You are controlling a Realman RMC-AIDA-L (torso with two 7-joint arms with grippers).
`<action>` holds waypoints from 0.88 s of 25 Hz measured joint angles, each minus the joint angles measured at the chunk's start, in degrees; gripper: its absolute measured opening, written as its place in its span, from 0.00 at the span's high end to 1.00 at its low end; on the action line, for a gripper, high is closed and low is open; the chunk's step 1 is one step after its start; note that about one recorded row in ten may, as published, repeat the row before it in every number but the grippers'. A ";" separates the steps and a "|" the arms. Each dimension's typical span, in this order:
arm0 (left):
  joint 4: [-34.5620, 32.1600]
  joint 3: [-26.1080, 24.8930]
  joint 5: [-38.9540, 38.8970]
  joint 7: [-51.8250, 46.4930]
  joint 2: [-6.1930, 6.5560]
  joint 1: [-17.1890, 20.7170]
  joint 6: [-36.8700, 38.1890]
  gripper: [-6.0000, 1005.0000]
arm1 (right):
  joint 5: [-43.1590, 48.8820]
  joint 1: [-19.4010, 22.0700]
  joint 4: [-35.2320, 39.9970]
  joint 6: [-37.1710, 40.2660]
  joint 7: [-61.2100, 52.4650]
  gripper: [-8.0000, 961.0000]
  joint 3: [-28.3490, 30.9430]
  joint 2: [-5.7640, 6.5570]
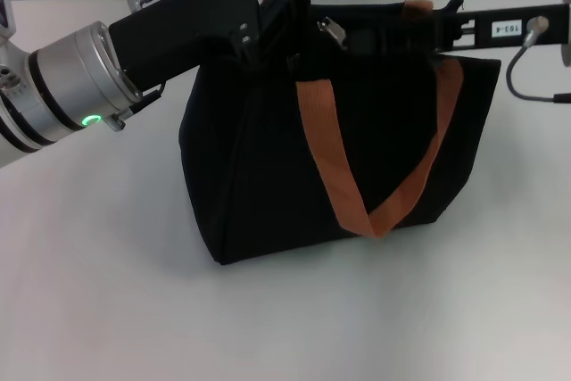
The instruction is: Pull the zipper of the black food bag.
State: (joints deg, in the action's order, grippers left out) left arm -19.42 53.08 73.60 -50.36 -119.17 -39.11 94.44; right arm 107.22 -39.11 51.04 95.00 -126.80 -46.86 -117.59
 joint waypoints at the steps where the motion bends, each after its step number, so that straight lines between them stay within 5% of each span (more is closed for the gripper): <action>1: 0.00 0.00 0.00 0.00 0.00 0.00 0.05 0.97 | -0.01 0.00 0.01 -0.19 -0.29 0.99 0.41 0.03; 22: 0.00 0.00 0.00 0.00 0.00 0.00 0.65 0.97 | -0.09 -0.15 -0.01 1.86 3.02 0.97 1.65 0.17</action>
State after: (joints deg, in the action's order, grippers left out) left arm -19.42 53.08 73.60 -50.36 -119.17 -39.11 95.10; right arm 107.13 -39.26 51.03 96.86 -123.77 -45.20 -117.42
